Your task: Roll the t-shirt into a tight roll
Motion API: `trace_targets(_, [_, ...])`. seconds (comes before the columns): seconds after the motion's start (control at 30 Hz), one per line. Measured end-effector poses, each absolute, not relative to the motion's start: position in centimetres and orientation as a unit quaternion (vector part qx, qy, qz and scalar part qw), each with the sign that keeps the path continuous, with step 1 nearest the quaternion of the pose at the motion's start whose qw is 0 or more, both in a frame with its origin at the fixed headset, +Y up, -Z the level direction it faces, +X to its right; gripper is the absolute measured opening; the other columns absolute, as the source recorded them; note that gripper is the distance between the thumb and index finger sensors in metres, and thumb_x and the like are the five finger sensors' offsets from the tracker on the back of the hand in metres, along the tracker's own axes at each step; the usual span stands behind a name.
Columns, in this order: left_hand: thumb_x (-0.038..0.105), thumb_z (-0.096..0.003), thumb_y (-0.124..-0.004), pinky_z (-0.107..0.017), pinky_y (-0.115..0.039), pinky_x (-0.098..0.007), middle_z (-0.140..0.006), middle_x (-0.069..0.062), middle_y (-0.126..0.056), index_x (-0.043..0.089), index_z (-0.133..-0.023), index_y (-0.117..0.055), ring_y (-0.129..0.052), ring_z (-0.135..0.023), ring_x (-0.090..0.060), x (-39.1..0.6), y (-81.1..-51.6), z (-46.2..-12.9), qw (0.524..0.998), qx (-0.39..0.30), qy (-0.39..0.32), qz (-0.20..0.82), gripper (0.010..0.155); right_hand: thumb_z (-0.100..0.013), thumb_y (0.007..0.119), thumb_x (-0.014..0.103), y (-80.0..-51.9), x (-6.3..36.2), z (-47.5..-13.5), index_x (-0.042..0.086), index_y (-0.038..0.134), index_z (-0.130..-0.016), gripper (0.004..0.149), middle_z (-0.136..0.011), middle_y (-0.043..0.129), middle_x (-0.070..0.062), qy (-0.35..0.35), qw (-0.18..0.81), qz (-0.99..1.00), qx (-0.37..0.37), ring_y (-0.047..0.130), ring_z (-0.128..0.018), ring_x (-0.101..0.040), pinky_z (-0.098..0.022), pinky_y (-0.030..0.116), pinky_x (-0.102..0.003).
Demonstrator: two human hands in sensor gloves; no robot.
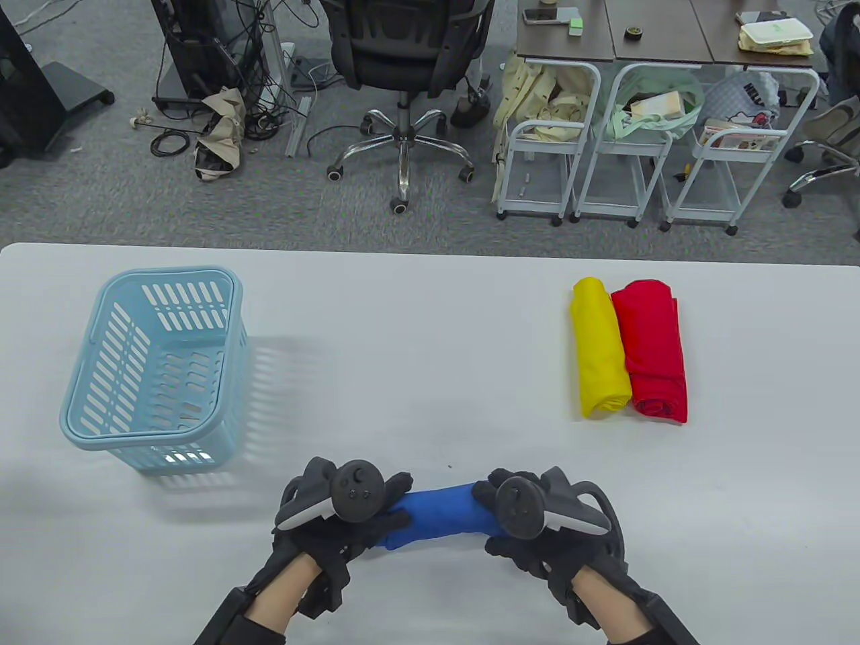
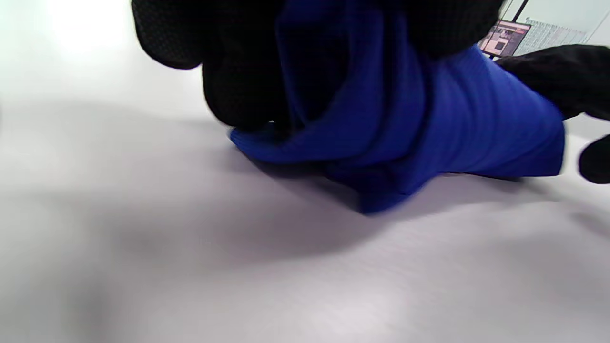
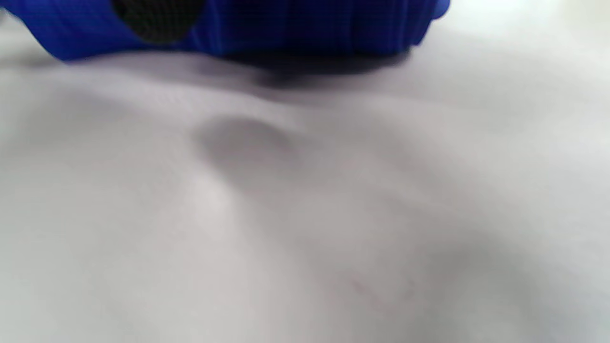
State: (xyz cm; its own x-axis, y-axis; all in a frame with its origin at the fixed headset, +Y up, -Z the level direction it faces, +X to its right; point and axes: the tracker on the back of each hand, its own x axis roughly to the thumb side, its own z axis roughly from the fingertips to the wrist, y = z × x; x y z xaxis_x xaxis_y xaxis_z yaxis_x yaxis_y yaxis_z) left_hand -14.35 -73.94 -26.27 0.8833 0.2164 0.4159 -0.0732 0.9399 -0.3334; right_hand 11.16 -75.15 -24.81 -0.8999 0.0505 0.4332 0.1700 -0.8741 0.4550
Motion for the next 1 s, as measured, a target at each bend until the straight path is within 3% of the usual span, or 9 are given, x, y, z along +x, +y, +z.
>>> trace_targets(0.1, [0.06, -0.0558, -0.051, -0.077, -0.057, -0.06, -0.122, -0.008, -0.058, 0.032, -0.119, -0.036, -0.062, -0.11, -0.037, -13.5, -73.0, -25.4, 0.963, -0.092, -0.253, 0.01, 0.07, -0.057, 0.058, 0.047, -75.1, 10.7, -24.8, 0.027, 0.005, -0.109, 0.077, -0.117, 0.009, -0.01, -0.241, 0.044, -0.945, -0.218, 0.02, -0.11, -0.041, -0.075, 0.035, -0.059])
trace_targets(0.2, [0.061, -0.0533, -0.058, -0.077, -0.053, -0.061, -0.126, -0.01, -0.048, 0.032, -0.118, -0.032, -0.053, -0.113, -0.039, -11.7, -75.1, -25.0, 0.938, -0.173, -0.297, 0.038, 0.076, -0.058, 0.06, 0.045, -75.0, 10.8, -24.8, 0.029, 0.007, -0.11, 0.075, -0.117, 0.014, -0.011, -0.236, 0.041, -0.947, -0.213, 0.023, -0.111, -0.041, -0.075, 0.038, -0.059])
trace_targets(0.23, [0.059, -0.0535, -0.061, -0.078, -0.053, -0.061, -0.126, -0.012, -0.044, 0.031, -0.118, -0.027, -0.051, -0.113, -0.04, -11.0, -76.4, -25.1, 0.934, -0.214, -0.286, 0.003, 0.078, -0.057, 0.061, 0.044, -74.9, 10.8, -24.8, 0.029, 0.01, -0.111, 0.075, -0.118, 0.015, -0.011, -0.231, 0.04, -0.95, -0.208, 0.024, -0.111, -0.041, -0.075, 0.039, -0.059])
trace_targets(0.3, [0.058, -0.0549, -0.057, -0.08, -0.05, -0.057, -0.125, -0.011, -0.026, 0.029, -0.111, -0.001, -0.04, -0.114, -0.036, -10.6, -77.3, -25.4, 0.925, -0.246, -0.279, -0.08, 0.085, -0.057, 0.064, 0.043, -74.8, 10.9, -24.9, 0.03, 0.015, -0.111, 0.075, -0.118, 0.019, -0.012, -0.223, 0.042, -0.953, -0.202, 0.028, -0.111, -0.041, -0.074, 0.041, -0.059])
trace_targets(0.37, [0.055, -0.0546, -0.062, -0.079, -0.053, -0.058, -0.125, -0.01, -0.04, 0.03, -0.114, -0.013, -0.052, -0.113, -0.036, -10.6, -76.8, -25.8, 0.936, -0.198, -0.285, -0.057, 0.081, -0.057, 0.066, 0.043, -74.7, 11.0, -25.1, 0.031, 0.018, -0.112, 0.074, -0.119, 0.025, -0.011, -0.22, 0.041, -0.954, -0.197, 0.034, -0.111, -0.041, -0.074, 0.043, -0.058])
trace_targets(0.63, [0.05, -0.05, -0.077, -0.076, -0.062, -0.055, -0.115, -0.005, -0.067, 0.031, -0.114, -0.039, -0.078, -0.101, -0.027, -13.1, -75.2, -26.7, 0.955, -0.16, -0.247, -0.045, 0.077, -0.056, 0.07, 0.047, -74.4, 10.7, -25.5, 0.033, 0.026, -0.111, 0.072, -0.116, 0.038, -0.009, -0.2, 0.054, -0.96, -0.188, 0.051, -0.106, -0.036, -0.071, 0.051, -0.053])
trace_targets(0.83, [0.051, -0.0542, -0.068, -0.077, -0.059, -0.058, -0.121, -0.01, -0.057, 0.027, -0.116, -0.037, -0.071, -0.106, -0.033, -17.3, -73.8, -27.9, 0.978, -0.121, -0.144, -0.085, 0.073, -0.055, 0.066, 0.055, -74.0, 11.2, -28.6, 0.025, 0.034, -0.113, 0.073, -0.111, 0.055, -0.011, -0.182, 0.11, -0.97, -0.114, 0.07, -0.096, -0.033, -0.066, 0.062, -0.049])
trace_targets(0.93, [0.051, -0.0558, -0.064, -0.076, -0.059, -0.058, -0.122, -0.014, -0.052, 0.026, -0.117, -0.035, -0.067, -0.107, -0.036, -19.1, -73.1, -28.1, 0.985, -0.119, -0.122, -0.014, 0.072, -0.056, 0.057, 0.058, -74.2, 11.7, -31.7, 0.014, 0.034, -0.113, 0.076, -0.105, 0.061, -0.016, -0.187, 0.147, -0.971, -0.041, 0.077, -0.086, -0.034, -0.062, 0.065, -0.047])
trace_targets(1.0, [0.054, -0.0559, -0.06, -0.071, -0.07, -0.05, -0.119, -0.014, -0.06, 0.025, -0.117, -0.038, -0.079, -0.098, -0.034, -19.6, -72.7, -28.1, 0.986, -0.121, -0.116, 0.014, 0.071, -0.056, 0.05, 0.059, -74.7, 11.6, -34.1, 0.007, 0.033, -0.112, 0.079, -0.1, 0.063, -0.018, -0.176, 0.212, -0.961, 0.017, 0.079, -0.079, -0.034, -0.059, 0.066, -0.046])
